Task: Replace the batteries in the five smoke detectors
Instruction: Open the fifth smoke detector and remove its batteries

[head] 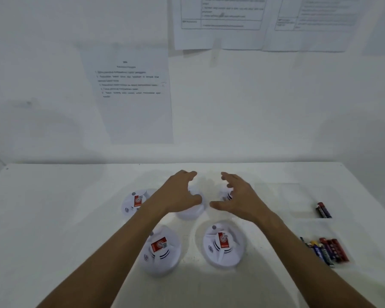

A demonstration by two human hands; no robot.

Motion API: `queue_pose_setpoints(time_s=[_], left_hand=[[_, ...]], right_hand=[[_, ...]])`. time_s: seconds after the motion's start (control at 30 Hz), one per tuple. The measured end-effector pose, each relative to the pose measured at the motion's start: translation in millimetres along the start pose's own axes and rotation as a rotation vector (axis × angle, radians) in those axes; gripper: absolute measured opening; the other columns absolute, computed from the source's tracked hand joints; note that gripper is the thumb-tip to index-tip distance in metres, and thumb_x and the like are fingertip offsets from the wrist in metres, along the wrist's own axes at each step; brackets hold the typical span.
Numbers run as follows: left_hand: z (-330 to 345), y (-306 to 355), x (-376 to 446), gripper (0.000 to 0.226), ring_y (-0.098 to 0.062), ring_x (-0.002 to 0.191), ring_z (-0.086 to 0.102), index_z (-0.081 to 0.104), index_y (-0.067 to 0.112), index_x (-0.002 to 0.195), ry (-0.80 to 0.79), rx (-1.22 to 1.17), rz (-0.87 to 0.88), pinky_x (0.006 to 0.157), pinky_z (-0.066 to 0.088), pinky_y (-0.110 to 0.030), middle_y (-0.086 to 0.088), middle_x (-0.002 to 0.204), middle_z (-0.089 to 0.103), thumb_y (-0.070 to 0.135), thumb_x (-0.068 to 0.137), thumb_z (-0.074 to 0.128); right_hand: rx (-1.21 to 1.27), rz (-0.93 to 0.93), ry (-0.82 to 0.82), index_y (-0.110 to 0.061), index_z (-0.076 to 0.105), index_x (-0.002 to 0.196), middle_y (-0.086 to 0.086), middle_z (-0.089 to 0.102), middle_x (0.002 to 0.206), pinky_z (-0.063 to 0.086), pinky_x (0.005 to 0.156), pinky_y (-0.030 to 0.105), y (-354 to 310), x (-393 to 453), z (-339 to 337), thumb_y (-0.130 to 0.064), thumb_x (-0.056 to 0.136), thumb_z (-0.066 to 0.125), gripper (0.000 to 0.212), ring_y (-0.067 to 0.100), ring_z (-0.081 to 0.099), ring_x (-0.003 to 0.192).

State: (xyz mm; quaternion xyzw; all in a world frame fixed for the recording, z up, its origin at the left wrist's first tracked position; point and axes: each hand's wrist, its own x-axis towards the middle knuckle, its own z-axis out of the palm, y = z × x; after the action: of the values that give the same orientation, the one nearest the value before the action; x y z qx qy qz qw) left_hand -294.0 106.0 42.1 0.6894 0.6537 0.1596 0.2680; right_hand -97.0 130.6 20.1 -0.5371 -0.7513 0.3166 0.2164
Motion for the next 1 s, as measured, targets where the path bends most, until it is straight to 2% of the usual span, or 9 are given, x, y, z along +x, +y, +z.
queue_pose_setpoints(time_s=[0.17, 0.33, 0.43, 0.57, 0.63, 0.73, 0.8, 0.9, 1.0], left_hand=[[18.2, 43.7, 17.2, 0.059, -0.021, 0.124, 0.047, 0.045, 0.009, 0.136, -0.099, 0.022, 0.102, 0.097, 0.040, -0.031, -0.006, 0.139, 0.048, 0.023, 0.084, 0.070], [48.0, 55.0, 43.1, 0.067, -0.025, 0.133, 0.042, 0.040, 0.007, 0.141, -0.216, 0.151, 0.073, 0.103, 0.036, -0.031, -0.009, 0.143, 0.044, 0.019, 0.084, 0.072], [62.1, 51.2, 53.8, 0.071, -0.026, 0.120, 0.052, 0.044, 0.008, 0.135, -0.211, 0.220, 0.007, 0.094, 0.044, -0.031, -0.010, 0.133, 0.050, 0.023, 0.075, 0.078], [71.9, 54.0, 56.6, 0.042, -0.021, 0.096, 0.059, 0.054, 0.006, 0.105, -0.207, 0.275, 0.018, 0.076, 0.043, -0.023, -0.010, 0.108, 0.059, 0.025, 0.076, 0.076], [69.9, 59.5, 52.2, 0.042, -0.023, 0.097, 0.060, 0.057, 0.000, 0.105, -0.188, 0.235, 0.028, 0.077, 0.043, -0.024, -0.013, 0.109, 0.061, 0.022, 0.075, 0.077], [65.2, 60.0, 39.2, 0.068, -0.024, 0.106, 0.058, 0.051, 0.004, 0.130, -0.108, 0.063, 0.049, 0.087, 0.046, -0.029, -0.011, 0.128, 0.056, 0.015, 0.069, 0.082], [61.3, 64.4, 24.0, 0.090, -0.017, 0.102, 0.064, 0.037, 0.017, 0.144, -0.041, -0.162, 0.048, 0.086, 0.052, -0.029, 0.000, 0.140, 0.049, 0.011, 0.067, 0.083], [55.9, 86.5, -3.0, 0.081, -0.012, 0.090, 0.070, 0.038, 0.026, 0.143, 0.017, -0.532, 0.103, 0.074, 0.058, -0.029, 0.014, 0.134, 0.054, -0.002, 0.075, 0.074], [53.3, 111.8, -26.1, 0.068, -0.016, 0.096, 0.071, 0.047, 0.026, 0.137, 0.064, -0.767, 0.114, 0.077, 0.057, -0.026, 0.010, 0.130, 0.060, -0.006, 0.081, 0.069]], right_hand=[[-0.022, 0.113, 0.023, -0.011, 0.040, 0.145, 0.005, 0.047, 0.146, 0.041, 0.106, 0.034, 22.5, -15.0, -36.3, -0.022, 0.071, 0.088, 0.089, 0.022, 0.047, 0.129], [-0.077, 0.188, -0.122, -0.009, 0.027, 0.151, 0.012, 0.033, 0.156, 0.030, 0.117, 0.033, 35.8, -13.8, -36.5, -0.023, 0.072, 0.087, 0.100, 0.026, 0.034, 0.143], [-0.069, 0.195, -0.143, -0.012, 0.024, 0.153, 0.011, 0.026, 0.159, 0.025, 0.118, 0.034, 44.4, -7.1, -30.0, -0.024, 0.068, 0.089, 0.108, 0.028, 0.027, 0.146], [-0.086, 0.177, -0.145, -0.009, 0.028, 0.151, 0.012, 0.029, 0.156, 0.028, 0.116, 0.034, 52.8, 0.2, -26.9, -0.017, 0.067, 0.089, 0.104, 0.030, 0.029, 0.144], [-0.091, 0.160, -0.150, -0.006, 0.037, 0.146, 0.014, 0.039, 0.149, 0.032, 0.113, 0.033, 55.7, 1.6, -28.0, -0.016, 0.068, 0.087, 0.093, 0.030, 0.038, 0.137], [-0.138, 0.054, -0.149, -0.002, 0.054, 0.124, 0.009, 0.058, 0.111, 0.037, 0.090, 0.022, 59.6, -1.4, -37.1, -0.022, 0.068, 0.088, 0.068, 0.024, 0.051, 0.106], [-0.077, -0.020, -0.167, -0.012, 0.043, 0.138, 0.003, 0.050, 0.113, 0.033, 0.085, 0.021, 62.2, -9.0, -52.0, -0.021, 0.065, 0.091, 0.088, 0.017, 0.042, 0.102], [-0.022, -0.116, -0.228, -0.031, 0.017, 0.153, 0.005, 0.040, 0.125, 0.039, 0.087, 0.025, 66.1, -25.2, -81.9, -0.020, 0.067, 0.089, 0.113, 0.017, 0.043, 0.109], [0.170, -0.210, -0.237, -0.049, 0.031, 0.135, -0.006, 0.047, 0.121, 0.055, 0.079, 0.028, 69.5, -43.3, -107.9, -0.010, 0.066, 0.089, 0.098, 0.016, 0.054, 0.105]])
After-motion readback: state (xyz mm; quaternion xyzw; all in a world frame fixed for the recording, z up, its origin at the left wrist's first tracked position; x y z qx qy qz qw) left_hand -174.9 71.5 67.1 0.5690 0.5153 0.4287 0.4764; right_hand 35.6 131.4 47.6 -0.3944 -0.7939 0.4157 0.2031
